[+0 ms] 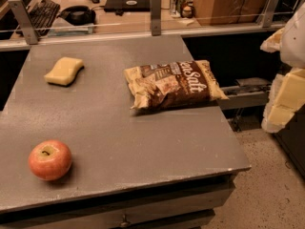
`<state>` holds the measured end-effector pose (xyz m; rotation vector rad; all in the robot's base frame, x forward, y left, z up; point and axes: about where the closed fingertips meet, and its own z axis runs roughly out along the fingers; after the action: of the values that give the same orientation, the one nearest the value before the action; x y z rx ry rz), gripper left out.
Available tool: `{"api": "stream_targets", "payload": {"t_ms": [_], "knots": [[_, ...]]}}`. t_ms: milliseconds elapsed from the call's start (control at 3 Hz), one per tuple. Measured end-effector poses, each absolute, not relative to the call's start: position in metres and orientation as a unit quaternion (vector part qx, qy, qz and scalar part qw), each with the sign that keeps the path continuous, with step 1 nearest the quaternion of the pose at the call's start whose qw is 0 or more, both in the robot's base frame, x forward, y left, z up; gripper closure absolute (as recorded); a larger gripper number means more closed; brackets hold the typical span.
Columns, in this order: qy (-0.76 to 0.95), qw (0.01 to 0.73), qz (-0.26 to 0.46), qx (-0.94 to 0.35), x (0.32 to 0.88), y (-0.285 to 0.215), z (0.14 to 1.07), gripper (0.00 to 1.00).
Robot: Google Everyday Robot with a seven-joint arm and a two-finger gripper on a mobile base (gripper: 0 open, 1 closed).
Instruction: Move brown chip bag near sponge
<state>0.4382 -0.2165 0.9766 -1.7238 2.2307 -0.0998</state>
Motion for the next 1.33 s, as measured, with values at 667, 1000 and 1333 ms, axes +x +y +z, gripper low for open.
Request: {"api": "stream_targets", "payload": {"t_ms": [667,1000,1333], "knots": [[0.776,0.181,-0.019,-0.604,0.454,-0.208,0.965,0.0],[0.761,0.23,0.024,-0.607,0.502,-0.181,0.93,0.0],[0.742,0.265,0.053,-0.613,0.546,-0.151,0.898,0.0]]}}
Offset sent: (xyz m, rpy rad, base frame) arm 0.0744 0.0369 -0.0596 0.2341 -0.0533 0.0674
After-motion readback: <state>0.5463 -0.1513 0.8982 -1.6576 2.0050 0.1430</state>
